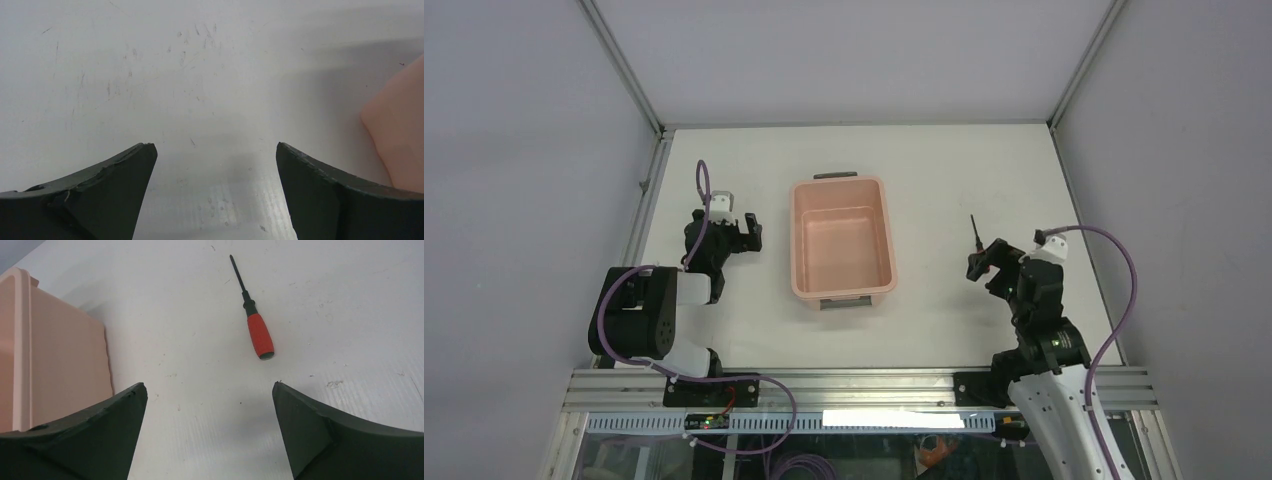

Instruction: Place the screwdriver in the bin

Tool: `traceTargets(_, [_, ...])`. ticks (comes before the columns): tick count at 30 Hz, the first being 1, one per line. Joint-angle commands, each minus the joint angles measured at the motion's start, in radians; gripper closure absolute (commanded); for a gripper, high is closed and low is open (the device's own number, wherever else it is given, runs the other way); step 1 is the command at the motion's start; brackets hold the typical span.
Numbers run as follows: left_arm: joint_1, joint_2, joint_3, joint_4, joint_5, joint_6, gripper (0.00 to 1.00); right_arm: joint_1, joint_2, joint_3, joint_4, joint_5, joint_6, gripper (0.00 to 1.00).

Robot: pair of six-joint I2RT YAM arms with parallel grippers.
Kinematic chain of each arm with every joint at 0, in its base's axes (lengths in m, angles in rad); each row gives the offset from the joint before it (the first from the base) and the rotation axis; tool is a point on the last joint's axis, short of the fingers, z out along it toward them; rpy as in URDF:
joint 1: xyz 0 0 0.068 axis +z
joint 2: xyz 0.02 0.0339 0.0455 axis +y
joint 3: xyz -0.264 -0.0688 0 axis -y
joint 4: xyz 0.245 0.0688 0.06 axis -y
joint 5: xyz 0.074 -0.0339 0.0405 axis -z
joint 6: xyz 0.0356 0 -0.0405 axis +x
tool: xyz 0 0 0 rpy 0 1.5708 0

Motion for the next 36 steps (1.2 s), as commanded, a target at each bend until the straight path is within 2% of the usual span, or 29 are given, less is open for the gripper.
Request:
traceTargets(1, [0.01,-0.002,0.015,0.064,0.011,-0.008,0.01,-0.001,-0.041,-0.004,0.046,0.011,0.009,0.01])
traceTargets(7, [0.01,-0.002,0.015,0.064,0.011,-0.008,0.01,-0.001,-0.112,0.091,0.144,-0.072,-0.089,0.01])
traceTargets(11, [0.01,-0.002,0.015,0.064,0.011,-0.008,0.01,-0.001,-0.018,0.266,0.177,-0.03,-0.166,0.01])
traceTargets(15, [0.01,-0.002,0.015,0.064,0.011,-0.008,0.01,-0.002,0.272,0.575,0.002,0.071,-0.222,0.01])
traceTargets(18, [0.01,-0.002,0.015,0.064,0.011,-0.008,0.01,-0.006,0.576,0.885,-0.276,0.1,-0.258,0.01])
traceTargets(19, [0.01,-0.002,0.015,0.064,0.011,-0.008,0.01,-0.016,0.681,0.993,-0.437,0.093,-0.267,0.01])
traceTargets(21, [0.01,-0.002,0.015,0.064,0.011,-0.008,0.01,-0.061,0.918,1.212,-0.635,0.027,-0.271,0.01])
traceTargets(23, [0.01,-0.002,0.015,0.064,0.011,-0.008,0.01,-0.095,1.056,1.274,-0.708,-0.059,-0.293,0.01])
traceTargets(27, [0.01,-0.002,0.015,0.064,0.011,-0.008,0.01,-0.126,1.245,1.236,-0.708,-0.087,-0.318,0.01])
traceTargets(33, [0.01,-0.002,0.015,0.064,0.011,-0.008,0.01,-0.145,1.442,1.04,-0.548,-0.077,-0.34,0.08])
traceTargets(36, [0.01,-0.002,0.015,0.064,0.011,-0.008,0.01,-0.149,1.529,0.989,-0.49,-0.023,-0.342,0.13])
